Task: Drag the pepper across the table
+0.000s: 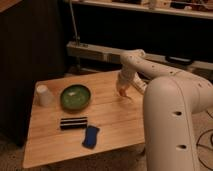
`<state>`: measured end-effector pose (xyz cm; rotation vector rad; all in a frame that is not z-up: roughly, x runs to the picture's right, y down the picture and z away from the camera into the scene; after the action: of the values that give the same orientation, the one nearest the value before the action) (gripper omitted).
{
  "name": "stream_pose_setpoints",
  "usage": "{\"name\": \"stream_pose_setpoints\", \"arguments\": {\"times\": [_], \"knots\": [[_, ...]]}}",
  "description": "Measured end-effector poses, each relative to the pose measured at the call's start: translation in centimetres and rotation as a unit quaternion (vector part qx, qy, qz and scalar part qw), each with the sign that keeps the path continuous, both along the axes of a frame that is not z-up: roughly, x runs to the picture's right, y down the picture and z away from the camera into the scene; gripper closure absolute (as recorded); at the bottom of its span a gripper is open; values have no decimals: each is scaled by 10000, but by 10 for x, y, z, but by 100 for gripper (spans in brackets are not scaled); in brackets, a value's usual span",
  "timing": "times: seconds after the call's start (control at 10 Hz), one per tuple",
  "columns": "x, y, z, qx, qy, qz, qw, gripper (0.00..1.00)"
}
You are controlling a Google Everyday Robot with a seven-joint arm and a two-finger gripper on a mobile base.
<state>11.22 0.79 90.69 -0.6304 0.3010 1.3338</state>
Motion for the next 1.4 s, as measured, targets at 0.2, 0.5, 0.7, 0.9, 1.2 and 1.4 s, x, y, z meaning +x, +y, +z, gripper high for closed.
{"name": "stream_pose_setpoints", "arguments": {"times": [0.2, 0.5, 0.7, 0.9, 1.2, 1.4], "knots": [[-1, 32, 5, -93, -68, -4, 9999, 71], [-5, 87, 12, -164, -165, 15, 9997, 71], [-1, 98, 4, -173, -220, 22, 9996, 71], [12, 106, -13, -195, -213, 31, 9996, 71], [15, 115, -36, -185, -287, 39, 9994, 71], [12, 132, -46, -213, -306, 82, 9993, 71]]}}
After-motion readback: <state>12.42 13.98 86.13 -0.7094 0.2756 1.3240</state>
